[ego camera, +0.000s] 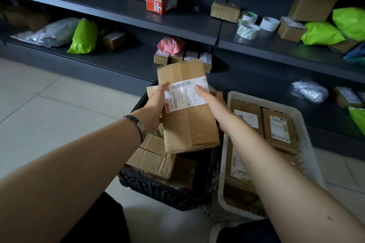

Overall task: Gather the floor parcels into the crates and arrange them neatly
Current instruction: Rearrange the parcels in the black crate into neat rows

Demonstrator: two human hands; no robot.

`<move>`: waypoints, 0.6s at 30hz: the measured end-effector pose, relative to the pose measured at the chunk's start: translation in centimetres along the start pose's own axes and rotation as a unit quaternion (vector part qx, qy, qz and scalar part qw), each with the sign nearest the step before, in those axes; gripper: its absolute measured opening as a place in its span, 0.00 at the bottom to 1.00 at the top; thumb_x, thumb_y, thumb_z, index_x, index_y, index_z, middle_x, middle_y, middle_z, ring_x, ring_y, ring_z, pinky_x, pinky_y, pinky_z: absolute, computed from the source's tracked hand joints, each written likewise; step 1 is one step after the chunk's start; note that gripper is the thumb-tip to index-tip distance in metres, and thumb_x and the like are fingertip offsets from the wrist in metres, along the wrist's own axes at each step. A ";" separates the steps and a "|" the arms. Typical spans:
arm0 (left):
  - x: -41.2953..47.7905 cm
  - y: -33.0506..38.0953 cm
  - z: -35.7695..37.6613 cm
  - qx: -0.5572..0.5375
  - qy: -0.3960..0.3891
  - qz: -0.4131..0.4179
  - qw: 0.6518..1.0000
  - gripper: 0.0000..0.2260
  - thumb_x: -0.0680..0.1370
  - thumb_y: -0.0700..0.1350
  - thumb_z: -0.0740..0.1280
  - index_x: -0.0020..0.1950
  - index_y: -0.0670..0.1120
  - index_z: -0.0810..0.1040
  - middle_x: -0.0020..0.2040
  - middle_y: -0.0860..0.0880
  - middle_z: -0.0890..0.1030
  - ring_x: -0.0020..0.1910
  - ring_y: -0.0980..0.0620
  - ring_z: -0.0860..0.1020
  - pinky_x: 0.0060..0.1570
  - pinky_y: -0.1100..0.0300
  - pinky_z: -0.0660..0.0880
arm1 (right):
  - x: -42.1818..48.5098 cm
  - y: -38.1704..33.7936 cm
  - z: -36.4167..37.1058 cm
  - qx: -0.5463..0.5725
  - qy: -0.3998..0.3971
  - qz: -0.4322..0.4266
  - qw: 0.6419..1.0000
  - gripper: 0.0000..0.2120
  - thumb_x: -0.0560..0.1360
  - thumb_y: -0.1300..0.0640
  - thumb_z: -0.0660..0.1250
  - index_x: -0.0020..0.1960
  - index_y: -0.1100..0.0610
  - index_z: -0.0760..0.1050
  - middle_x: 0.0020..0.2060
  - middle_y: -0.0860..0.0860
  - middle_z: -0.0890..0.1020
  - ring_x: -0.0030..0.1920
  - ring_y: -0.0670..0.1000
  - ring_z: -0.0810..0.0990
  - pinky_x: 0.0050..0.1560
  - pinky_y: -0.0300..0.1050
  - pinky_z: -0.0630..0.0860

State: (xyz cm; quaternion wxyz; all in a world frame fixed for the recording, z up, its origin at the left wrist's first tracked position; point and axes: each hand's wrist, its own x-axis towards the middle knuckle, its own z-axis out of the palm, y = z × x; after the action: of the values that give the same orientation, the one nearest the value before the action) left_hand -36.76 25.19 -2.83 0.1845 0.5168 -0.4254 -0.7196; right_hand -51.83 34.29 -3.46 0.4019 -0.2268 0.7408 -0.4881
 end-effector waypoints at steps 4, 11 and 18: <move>-1.8 -0.6 1.1 0.061 -0.035 0.020 0.997 0.19 0.77 0.46 0.64 0.67 0.46 0.68 0.47 0.47 0.77 0.46 0.49 0.75 0.42 0.53 0.72 | -0.6 1.8 -1.5 0.014 0.042 0.065 0.997 0.60 0.46 0.23 0.75 0.72 0.49 0.64 0.58 0.52 0.81 0.55 0.56 0.83 0.55 0.56 0.79; -3.4 -4.7 3.7 0.120 -0.113 -0.036 0.986 0.20 0.75 0.46 0.65 0.65 0.45 0.67 0.59 0.43 0.77 0.55 0.45 0.77 0.52 0.50 0.77 | -1.9 8.1 -5.9 -0.026 0.103 0.144 0.984 0.56 0.49 0.23 0.69 0.70 0.50 0.67 0.53 0.53 0.83 0.49 0.56 0.84 0.49 0.55 0.81; -3.4 -6.9 5.2 0.212 -0.150 -0.040 0.965 0.12 0.79 0.45 0.63 0.61 0.44 0.76 0.53 0.50 0.79 0.57 0.50 0.76 0.58 0.52 0.76 | -5.7 9.1 -7.0 -0.110 0.164 0.159 0.967 0.27 0.77 0.48 0.64 0.70 0.58 0.59 0.57 0.56 0.78 0.55 0.57 0.79 0.57 0.55 0.76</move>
State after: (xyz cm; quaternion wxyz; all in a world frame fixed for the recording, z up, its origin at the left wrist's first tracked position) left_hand -38.86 33.70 -5.84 -0.0239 0.4465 -0.5701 -0.6892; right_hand -53.74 46.04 -8.18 0.3200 -0.0660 0.8724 -0.3636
